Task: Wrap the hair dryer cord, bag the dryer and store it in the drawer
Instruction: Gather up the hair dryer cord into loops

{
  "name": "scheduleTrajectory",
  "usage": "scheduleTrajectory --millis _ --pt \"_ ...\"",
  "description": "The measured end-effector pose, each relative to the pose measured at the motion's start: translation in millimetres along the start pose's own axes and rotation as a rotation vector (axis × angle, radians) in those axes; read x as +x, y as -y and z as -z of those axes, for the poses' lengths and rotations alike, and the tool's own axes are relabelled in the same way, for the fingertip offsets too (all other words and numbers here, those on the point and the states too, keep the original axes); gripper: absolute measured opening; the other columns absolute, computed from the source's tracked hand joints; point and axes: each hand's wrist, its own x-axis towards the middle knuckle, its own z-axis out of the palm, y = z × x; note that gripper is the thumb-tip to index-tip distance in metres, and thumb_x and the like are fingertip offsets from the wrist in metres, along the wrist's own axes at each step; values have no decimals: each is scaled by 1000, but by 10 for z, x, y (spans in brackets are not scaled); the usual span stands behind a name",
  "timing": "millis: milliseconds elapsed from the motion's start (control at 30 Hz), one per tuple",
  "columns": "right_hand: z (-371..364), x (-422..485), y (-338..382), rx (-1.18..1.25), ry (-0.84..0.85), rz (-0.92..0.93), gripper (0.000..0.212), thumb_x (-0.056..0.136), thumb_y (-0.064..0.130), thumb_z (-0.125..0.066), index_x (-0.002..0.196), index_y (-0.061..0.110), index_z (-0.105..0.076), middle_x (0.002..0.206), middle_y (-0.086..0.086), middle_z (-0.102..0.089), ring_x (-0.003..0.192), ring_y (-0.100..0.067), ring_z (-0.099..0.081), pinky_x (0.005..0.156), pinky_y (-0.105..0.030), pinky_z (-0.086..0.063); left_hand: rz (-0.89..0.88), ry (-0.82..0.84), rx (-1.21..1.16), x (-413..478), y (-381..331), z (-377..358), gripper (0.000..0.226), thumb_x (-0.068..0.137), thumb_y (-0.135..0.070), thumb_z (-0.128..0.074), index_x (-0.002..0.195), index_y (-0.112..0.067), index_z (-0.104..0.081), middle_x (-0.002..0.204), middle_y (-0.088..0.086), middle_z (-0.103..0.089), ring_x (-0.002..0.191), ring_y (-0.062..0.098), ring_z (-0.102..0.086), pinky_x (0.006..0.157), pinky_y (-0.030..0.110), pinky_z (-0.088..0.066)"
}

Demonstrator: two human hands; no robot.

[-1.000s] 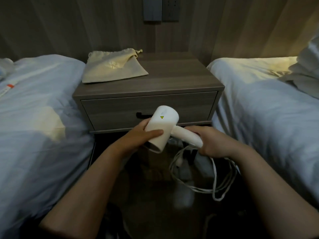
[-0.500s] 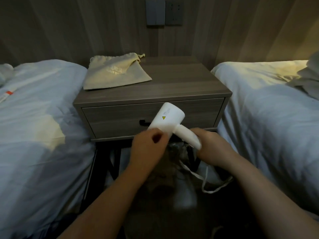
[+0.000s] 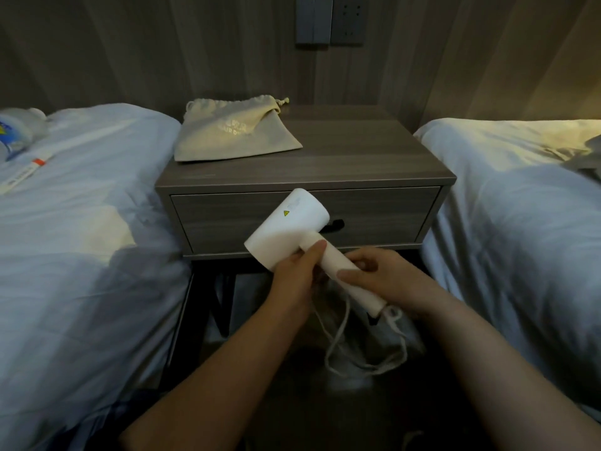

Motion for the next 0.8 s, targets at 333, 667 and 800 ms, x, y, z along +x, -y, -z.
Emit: scheduleTrajectory --millis 333,667,800 --pt "522 60 -263 789 -121 -87 36 81 -15 -48 112 2 -57 62 -5 -67 45 -6 -59 46 -15 -50 -60 71 26 44 -79 65 15 80 4 -61 80 -9 -54 70 7 -57 54 13 -60 66 35 -53" --pt "639 21 -303 1182 426 32 52 67 1 -74 117 -5 -59 74 -8 -62 62 -10 -59 60 -21 -51 -203 194 273 -16 -43 77 17 81 -1 -62 77 -17 -63 72 -2 -65 70 10 -62 63 22 -49" --pt "628 -4 -339 1232 447 51 39 89 -12 -33 127 -16 -38 103 -23 -57 83 -24 -61 76 -30 -49 -214 230 155 2 -75 118 34 71 -10 -69 104 -6 -63 92 3 -68 79 9 -65 70 24 -55"
